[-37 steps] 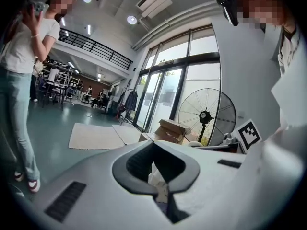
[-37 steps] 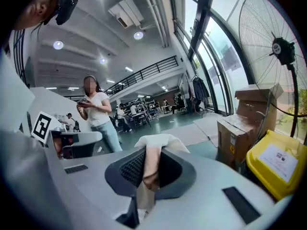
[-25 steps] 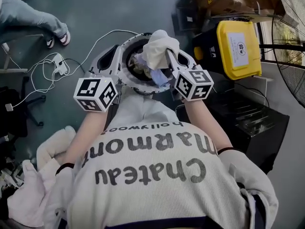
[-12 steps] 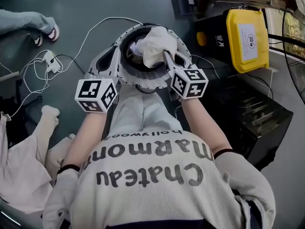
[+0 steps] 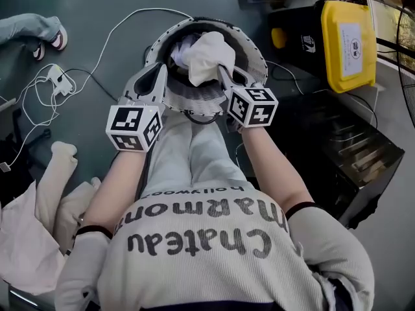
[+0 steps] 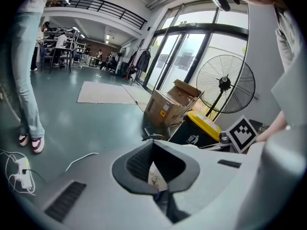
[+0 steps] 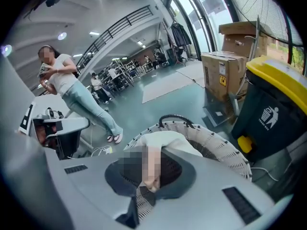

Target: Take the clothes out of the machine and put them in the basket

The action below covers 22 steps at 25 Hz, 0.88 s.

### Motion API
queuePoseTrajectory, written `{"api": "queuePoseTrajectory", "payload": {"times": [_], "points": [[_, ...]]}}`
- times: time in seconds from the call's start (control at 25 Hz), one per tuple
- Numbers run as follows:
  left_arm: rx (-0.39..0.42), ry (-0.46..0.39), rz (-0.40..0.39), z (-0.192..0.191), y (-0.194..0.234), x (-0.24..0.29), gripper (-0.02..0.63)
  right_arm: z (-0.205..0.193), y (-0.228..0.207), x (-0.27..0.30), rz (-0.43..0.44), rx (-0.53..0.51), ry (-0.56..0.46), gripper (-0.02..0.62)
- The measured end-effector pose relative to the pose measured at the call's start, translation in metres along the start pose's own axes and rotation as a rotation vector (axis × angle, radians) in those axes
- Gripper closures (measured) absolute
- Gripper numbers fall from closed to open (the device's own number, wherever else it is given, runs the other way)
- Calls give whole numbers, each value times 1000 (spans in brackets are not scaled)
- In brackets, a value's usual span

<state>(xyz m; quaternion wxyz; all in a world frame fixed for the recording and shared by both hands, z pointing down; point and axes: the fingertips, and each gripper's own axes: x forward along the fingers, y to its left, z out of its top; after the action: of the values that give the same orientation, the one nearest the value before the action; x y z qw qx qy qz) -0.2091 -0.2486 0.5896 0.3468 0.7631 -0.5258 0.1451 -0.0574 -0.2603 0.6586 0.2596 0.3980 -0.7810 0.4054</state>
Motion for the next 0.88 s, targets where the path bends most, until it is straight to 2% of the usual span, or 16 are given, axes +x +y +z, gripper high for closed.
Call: {"api": "queuePoseTrajectory", "payload": {"times": [0.2,0.36,0.56,0.68,0.88], "points": [[30,59,-11,-43,-1,24,598,-34,-18,17,-6,3,37,549],[5,101,6,-75,2,34,598,-61,-30,32,-11,21,71,549],[4,134,23,-103,4,47,598,-95,-39,57,17,-41,168,549],[15,129,38,-109,8,54,598,-109,-41,74,44,-92,223,549],[-12,123,50,-115,17,69,598,-120,-46,108,80,-190,280,549]]}}
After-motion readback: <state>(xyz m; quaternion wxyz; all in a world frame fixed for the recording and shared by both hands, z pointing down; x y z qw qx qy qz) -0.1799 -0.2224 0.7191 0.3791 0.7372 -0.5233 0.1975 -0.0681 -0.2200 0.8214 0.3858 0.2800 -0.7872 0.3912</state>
